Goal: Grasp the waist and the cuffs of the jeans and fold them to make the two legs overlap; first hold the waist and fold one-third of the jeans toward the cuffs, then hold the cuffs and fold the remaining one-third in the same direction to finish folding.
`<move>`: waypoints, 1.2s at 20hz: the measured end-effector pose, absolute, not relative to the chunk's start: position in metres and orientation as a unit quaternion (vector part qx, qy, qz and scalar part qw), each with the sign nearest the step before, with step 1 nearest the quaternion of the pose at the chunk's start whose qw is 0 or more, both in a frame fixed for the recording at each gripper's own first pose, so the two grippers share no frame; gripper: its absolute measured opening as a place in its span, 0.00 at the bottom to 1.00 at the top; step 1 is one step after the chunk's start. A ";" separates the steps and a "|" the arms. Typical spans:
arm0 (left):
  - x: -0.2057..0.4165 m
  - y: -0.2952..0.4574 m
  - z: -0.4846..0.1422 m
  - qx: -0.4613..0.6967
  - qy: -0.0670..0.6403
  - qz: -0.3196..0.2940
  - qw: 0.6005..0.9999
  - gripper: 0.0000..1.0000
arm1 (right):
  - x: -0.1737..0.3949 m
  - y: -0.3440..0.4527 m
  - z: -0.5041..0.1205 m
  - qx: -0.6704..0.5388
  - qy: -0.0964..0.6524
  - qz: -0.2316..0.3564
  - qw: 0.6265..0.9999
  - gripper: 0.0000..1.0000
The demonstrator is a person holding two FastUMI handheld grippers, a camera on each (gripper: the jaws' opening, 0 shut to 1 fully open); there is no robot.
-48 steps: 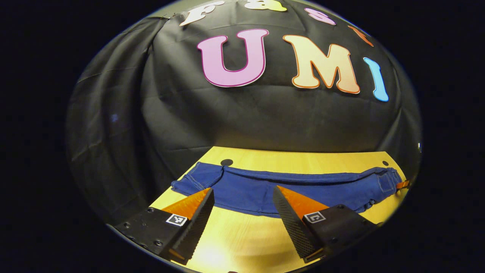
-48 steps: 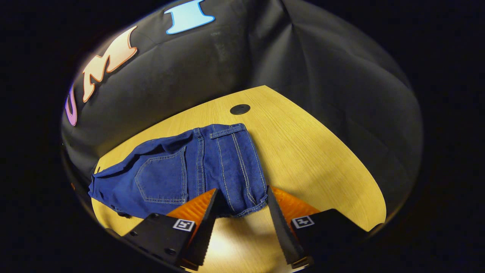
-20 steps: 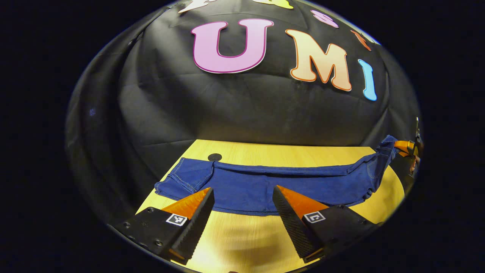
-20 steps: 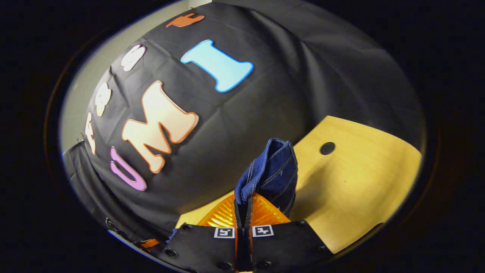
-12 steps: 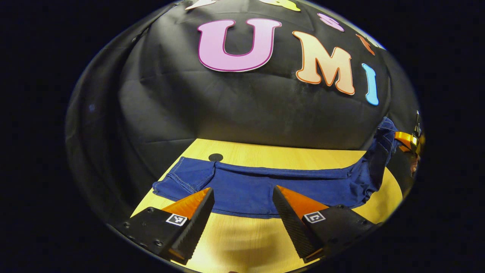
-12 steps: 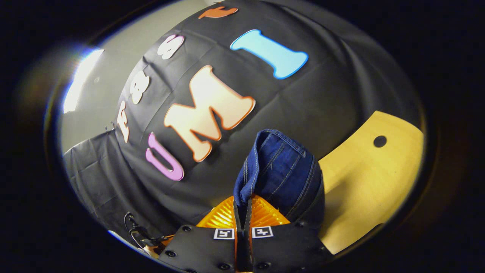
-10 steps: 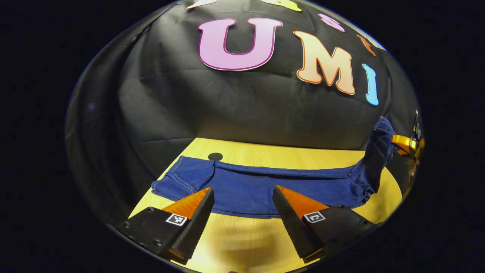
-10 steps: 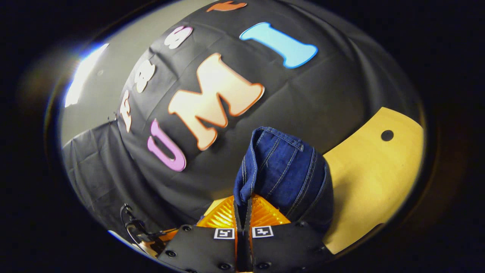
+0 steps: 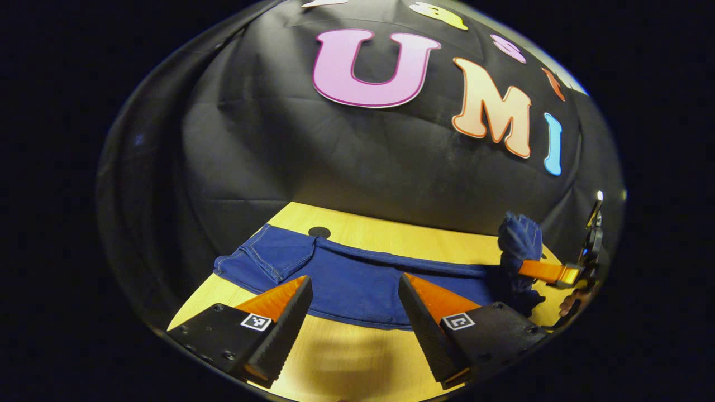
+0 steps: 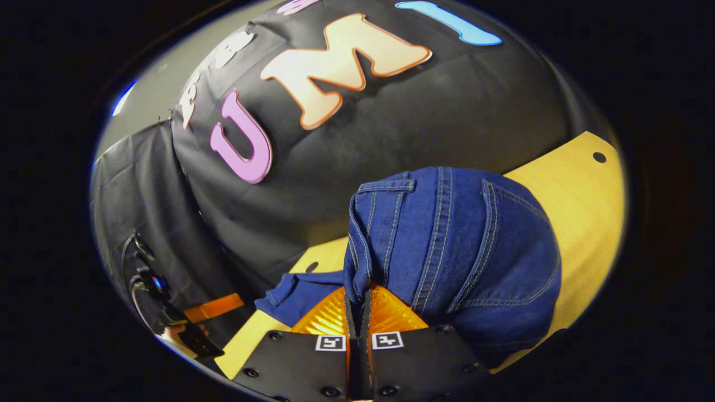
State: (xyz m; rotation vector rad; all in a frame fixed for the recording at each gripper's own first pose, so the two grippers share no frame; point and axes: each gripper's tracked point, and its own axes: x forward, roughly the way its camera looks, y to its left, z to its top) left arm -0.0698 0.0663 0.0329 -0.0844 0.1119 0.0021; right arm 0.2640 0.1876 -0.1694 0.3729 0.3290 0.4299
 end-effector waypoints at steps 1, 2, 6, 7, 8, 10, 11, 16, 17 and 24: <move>-0.069 0.074 0.031 -0.045 0.055 0.006 0.997 0.95 | 0.264 0.192 -0.183 0.172 0.172 0.207 0.948 0.03; -0.069 0.083 0.029 -0.044 0.057 0.014 0.997 0.95 | 0.267 0.195 -0.196 0.159 0.184 0.200 0.949 0.03; -0.070 0.113 0.023 -0.043 0.060 0.035 0.997 0.94 | 0.271 0.204 -0.228 0.120 0.212 0.180 0.953 0.03; -0.069 0.117 0.022 -0.043 0.059 0.039 0.997 0.94 | 0.271 0.204 -0.230 0.114 0.210 0.179 0.955 0.03; -0.068 0.121 0.022 -0.042 0.056 0.041 0.997 0.95 | 0.269 0.204 -0.232 0.108 0.211 0.180 0.955 0.03; -0.066 0.132 0.024 -0.038 0.048 0.053 0.997 0.94 | 0.269 0.207 -0.230 0.108 0.210 0.179 0.955 0.08; -0.063 0.137 0.023 -0.036 0.046 0.059 0.997 0.94 | 0.265 0.212 -0.227 0.120 0.210 0.192 0.951 0.09; -0.046 0.178 0.016 -0.036 0.051 0.099 0.993 0.94 | 0.240 0.234 -0.212 0.139 0.217 0.227 0.939 0.81; -0.041 0.188 0.015 -0.038 0.052 0.109 0.992 0.94 | 0.232 0.228 -0.204 0.130 0.221 0.220 0.941 0.96; -0.006 0.252 -0.011 -0.067 0.090 0.156 0.981 0.94 | 0.186 0.138 -0.127 0.147 0.179 0.132 0.964 0.98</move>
